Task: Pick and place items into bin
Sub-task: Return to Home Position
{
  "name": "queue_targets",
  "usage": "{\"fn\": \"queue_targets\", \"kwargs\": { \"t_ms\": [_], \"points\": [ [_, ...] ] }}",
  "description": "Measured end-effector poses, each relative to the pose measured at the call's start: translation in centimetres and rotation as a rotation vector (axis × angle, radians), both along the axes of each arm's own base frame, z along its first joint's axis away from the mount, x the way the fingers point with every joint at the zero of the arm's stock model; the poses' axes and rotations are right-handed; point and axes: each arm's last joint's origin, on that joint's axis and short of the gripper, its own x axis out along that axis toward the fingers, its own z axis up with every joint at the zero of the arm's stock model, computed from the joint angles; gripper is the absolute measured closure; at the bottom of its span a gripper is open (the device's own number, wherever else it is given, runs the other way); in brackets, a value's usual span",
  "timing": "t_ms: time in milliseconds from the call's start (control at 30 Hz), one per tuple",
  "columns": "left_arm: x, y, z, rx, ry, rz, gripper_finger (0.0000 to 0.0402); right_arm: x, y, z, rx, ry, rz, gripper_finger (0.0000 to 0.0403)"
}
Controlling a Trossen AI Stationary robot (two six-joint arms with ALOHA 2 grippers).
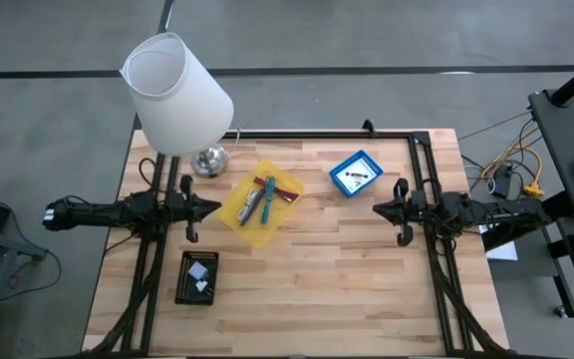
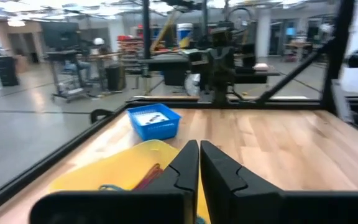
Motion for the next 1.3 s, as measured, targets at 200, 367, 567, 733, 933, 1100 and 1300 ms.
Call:
{"fn": "queue_targets", "kwargs": {
  "t_ms": [200,367,567,733,933,1100,1300],
  "points": [
    [0.02,-0.07,-0.06,-0.001,0.004,-0.026,0.0401,0.0,0.0,0.0,-0.01,0.001,0.0,0.0394],
    [0.03,-0.07,-0.09,0.0,0.008,-0.025,0.0402,0.02,-0.01,-0.04,-0.102,0.015,-0.008,0.0394],
    [0.07,-0.07,-0.14,0.0,0.014,-0.025,0.0402,0.02,-0.01,-0.03,-0.179,0.021,-0.012,0.0394],
    [0.07,-0.07,-0.15,0.0,0.014,-0.024,0.0402,0.02,-0.02,-0.03,-0.173,0.021,-0.014,0.0394],
    [0.08,-0.07,-0.16,0.0,0.015,-0.024,0.0402,0.01,-0.02,-0.02,-0.168,0.019,-0.014,0.0394],
    [0.09,-0.07,-0.17,0.0,0.016,-0.024,0.0402,0.01,-0.02,-0.02,-0.179,0.02,-0.014,0.0394],
    [0.09,-0.07,-0.16,0.001,0.015,-0.023,0.0402,0.01,-0.02,-0.02,-0.168,0.018,-0.014,0.0394]
  ]
}}
